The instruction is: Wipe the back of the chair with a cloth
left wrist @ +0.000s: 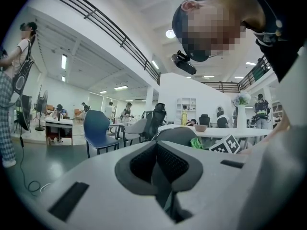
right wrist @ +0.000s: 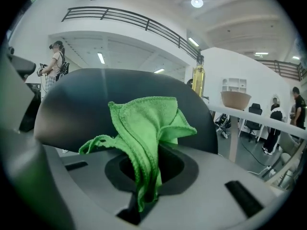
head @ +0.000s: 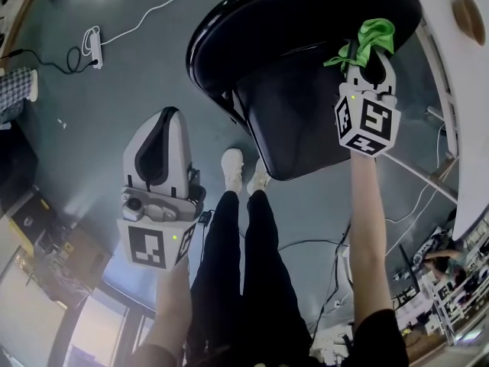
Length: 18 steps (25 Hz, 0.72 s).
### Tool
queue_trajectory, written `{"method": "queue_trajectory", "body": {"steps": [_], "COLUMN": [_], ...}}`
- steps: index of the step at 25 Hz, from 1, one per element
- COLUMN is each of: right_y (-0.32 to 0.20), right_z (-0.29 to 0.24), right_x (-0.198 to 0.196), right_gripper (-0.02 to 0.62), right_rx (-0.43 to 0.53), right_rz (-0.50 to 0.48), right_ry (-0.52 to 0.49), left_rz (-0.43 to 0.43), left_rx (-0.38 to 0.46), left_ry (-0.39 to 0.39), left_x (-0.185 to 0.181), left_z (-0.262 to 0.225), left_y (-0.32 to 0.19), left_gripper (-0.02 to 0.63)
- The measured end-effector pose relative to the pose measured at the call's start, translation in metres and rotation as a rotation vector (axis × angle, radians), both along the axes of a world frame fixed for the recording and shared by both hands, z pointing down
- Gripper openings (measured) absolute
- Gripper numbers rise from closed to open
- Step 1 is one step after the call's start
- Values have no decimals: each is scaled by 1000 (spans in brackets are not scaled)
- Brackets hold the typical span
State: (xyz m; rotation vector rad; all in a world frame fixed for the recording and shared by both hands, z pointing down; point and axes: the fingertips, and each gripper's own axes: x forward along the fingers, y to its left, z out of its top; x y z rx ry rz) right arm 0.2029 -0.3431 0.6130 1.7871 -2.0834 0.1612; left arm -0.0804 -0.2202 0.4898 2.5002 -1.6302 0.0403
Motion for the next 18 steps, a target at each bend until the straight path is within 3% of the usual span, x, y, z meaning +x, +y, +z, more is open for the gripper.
{"method": "queue_trajectory", "body": {"steps": [18], "right_y": [43], "right_z": [4], "right_x": [-120], "right_gripper": [44], "right_rx": [-29], "right_rz": [-210], "right_ry": [-27], "left_rz": [-43], "left_rx": [8], "left_ry": [9], "left_x": [-31], "left_z": [-2], "left_y": [8], "left_gripper": [5]}}
